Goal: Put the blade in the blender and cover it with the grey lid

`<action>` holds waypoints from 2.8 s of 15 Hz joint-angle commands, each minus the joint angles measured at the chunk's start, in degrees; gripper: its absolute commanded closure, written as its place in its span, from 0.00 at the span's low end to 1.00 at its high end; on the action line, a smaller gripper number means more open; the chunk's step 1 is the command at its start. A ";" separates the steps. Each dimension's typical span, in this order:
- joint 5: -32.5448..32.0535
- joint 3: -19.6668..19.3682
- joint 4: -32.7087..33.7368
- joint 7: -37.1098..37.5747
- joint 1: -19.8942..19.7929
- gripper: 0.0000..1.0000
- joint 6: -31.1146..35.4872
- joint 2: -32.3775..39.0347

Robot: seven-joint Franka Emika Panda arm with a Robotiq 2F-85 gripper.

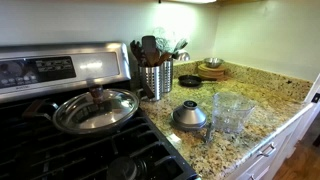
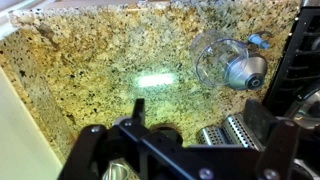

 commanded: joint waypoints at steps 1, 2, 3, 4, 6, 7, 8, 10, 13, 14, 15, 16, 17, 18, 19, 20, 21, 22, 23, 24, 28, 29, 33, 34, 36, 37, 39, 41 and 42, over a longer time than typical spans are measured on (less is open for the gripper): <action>0.47 0.42 0.18 -0.42 -0.60 0.00 -0.16 0.20; 0.47 0.42 0.18 -0.42 -0.60 0.00 -0.16 0.20; 0.47 0.42 0.18 -0.42 -0.60 0.00 -0.16 0.20; 0.47 0.42 0.18 -0.42 -0.60 0.00 -0.16 0.20; 0.47 0.42 0.18 -0.42 -0.60 0.00 -0.16 0.20; 0.47 0.42 0.18 -0.42 -0.60 0.00 -0.16 0.20; 0.47 0.42 0.18 -0.42 -0.60 0.00 -0.16 0.20; 0.47 0.42 0.18 -0.42 -0.60 0.00 -0.16 0.20; 0.47 0.42 0.18 -0.42 -0.60 0.00 -0.16 0.20; 0.47 0.42 0.18 -0.42 -0.60 0.00 -0.16 0.20; 0.67 0.69 0.14 -0.31 -0.24 0.00 -0.13 0.72; 0.73 1.28 -0.09 -0.29 0.30 0.00 0.47 1.38; 1.07 1.67 -0.34 -0.37 0.90 0.00 0.98 1.82; 1.14 2.62 -0.62 -0.34 1.65 0.00 1.65 2.44; 1.25 3.55 -0.83 -0.16 2.27 0.00 2.24 2.96; 1.47 4.82 -1.12 -0.02 3.21 0.00 2.91 3.57; 1.63 6.00 -1.36 -0.08 4.09 0.00 3.56 4.24; 1.99 7.48 -1.75 0.19 5.14 0.00 4.62 4.97; 2.27 8.99 -2.14 0.62 6.11 0.00 6.15 5.85; 2.60 10.54 -2.45 1.09 7.13 0.00 7.89 6.80; 4.22 15.20 -3.46 2.85 10.45 0.00 14.06 10.88; 4.17 15.94 -3.34 2.90 10.95 0.00 14.46 11.91; 3.15 15.50 -2.50 2.27 10.34 0.00 12.00 11.36; 3.17 15.31 -2.44 2.25 10.29 0.00 12.00 11.27; 3.18 15.25 -2.40 2.24 10.27 0.00 12.10 11.25; 3.18 15.24 -2.39 2.24 10.26 0.00 12.10 11.25; 3.97 15.87 -3.29 2.67 11.02 0.00 14.55 12.88; 5.01 16.79 -3.72 2.87 12.30 0.00 16.55 15.28; 5.39 17.48 -3.80 2.88 13.05 0.00 17.95 16.97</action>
